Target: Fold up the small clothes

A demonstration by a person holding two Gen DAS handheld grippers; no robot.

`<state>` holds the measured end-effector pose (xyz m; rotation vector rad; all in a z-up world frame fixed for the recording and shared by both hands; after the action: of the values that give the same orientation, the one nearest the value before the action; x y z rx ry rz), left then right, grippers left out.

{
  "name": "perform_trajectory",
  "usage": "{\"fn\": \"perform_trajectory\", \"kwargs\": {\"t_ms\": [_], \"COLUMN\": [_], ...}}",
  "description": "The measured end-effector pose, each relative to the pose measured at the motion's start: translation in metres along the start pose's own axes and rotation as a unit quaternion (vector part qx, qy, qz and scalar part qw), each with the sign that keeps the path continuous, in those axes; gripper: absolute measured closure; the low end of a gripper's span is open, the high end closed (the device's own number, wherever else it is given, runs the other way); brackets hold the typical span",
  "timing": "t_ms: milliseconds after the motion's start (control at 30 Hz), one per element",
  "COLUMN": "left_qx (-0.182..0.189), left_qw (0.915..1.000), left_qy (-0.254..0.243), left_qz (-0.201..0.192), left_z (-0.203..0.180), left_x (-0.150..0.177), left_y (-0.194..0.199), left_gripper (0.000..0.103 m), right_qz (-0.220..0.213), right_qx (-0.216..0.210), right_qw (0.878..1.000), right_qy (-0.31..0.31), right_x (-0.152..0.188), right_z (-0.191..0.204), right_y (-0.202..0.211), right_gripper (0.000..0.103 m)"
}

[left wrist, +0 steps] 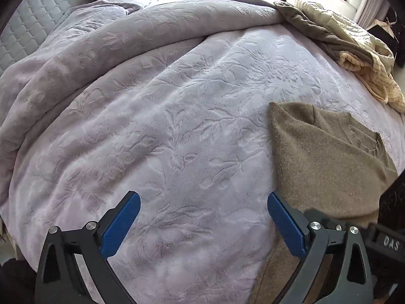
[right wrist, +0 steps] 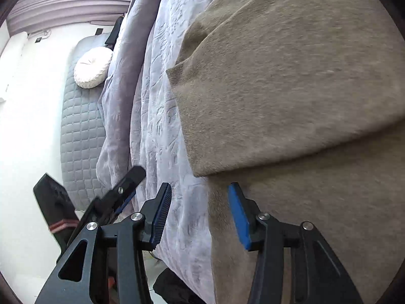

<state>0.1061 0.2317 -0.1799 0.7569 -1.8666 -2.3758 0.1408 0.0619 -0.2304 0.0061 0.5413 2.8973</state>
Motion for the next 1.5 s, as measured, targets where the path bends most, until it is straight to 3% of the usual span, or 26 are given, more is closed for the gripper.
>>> {"fn": "perform_trajectory", "kwargs": {"t_ms": [133,233,400,567,633,733,800,900,1000,1033,1100,1233,1367,1500], "left_qx": [-0.010,-0.024,-0.013,-0.001,0.006,0.020,0.027,0.041,0.054,0.053,0.055,0.047,0.056,0.059], "left_qw": [0.9999,0.9994,0.9988,0.9995,0.9997,0.9998,0.9995,0.9987,0.9973,0.9968,0.9955,0.9913,0.9859,0.9799], "left_qy": [0.010,0.026,0.037,0.028,0.023,0.005,-0.013,-0.029,-0.045,-0.053,-0.067,-0.111,-0.146,-0.180], "left_qz": [0.004,0.006,0.028,0.011,0.002,-0.008,-0.008,0.002,0.022,0.029,0.038,0.052,0.060,0.063], "left_z": [0.022,0.039,0.048,0.038,0.030,0.013,-0.003,-0.027,-0.051,-0.060,-0.075,-0.104,-0.131,-0.158], "left_x": [0.009,0.011,0.012,0.007,0.004,0.002,0.004,0.011,0.022,0.027,0.035,0.058,0.079,0.100], "left_y": [0.002,0.000,-0.007,0.007,0.015,0.026,0.029,0.032,0.032,0.033,0.036,0.047,0.064,0.084], "left_gripper": [0.003,0.003,0.003,0.003,0.003,0.003,0.003,0.003,0.003,0.003,0.003,0.003,0.003,0.003], "right_qz": [-0.011,0.015,0.034,0.100,0.074,-0.006,-0.069,-0.149,-0.153,-0.140,-0.119,-0.092,-0.098,-0.103], "right_qx": [0.007,0.013,0.055,0.073,0.069,0.119,0.179,0.267,0.330,0.343,0.343,0.337,0.289,0.264], "right_qw": [1.000,0.999,0.995,0.985,0.989,0.988,0.976,0.945,0.927,0.926,0.929,0.933,0.951,0.959], "right_qy": [0.004,0.038,0.072,0.121,0.111,0.102,0.108,0.114,0.091,0.075,0.068,0.087,0.051,0.015], "right_x": [-0.010,-0.004,0.003,0.037,0.037,0.010,-0.018,-0.058,-0.083,-0.084,-0.078,-0.051,-0.023,0.011], "right_z": [0.005,0.019,0.015,0.031,0.033,0.022,0.012,-0.005,-0.043,-0.059,-0.076,-0.073,-0.070,-0.073], "right_y": [-0.016,-0.033,-0.051,-0.055,-0.029,0.039,0.094,0.175,0.213,0.217,0.227,0.235,0.255,0.279], "right_gripper": [0.052,0.052,0.050,0.050,0.050,0.050,0.050,0.050,0.056,0.066,0.074,0.074,0.070,0.065]}}
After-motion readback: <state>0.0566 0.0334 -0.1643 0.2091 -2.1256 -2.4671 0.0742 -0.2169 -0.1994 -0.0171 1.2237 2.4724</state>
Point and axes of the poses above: each gripper's, at about its wrist camera, not at the fingertips, and y roughly against the way its jaws point, z to its left, x to its underside, the point moved 8 cm from there along -y, roughly the way its jaws point, and after that the axes turned 14 degrees about -x, right-handed, at the moved point
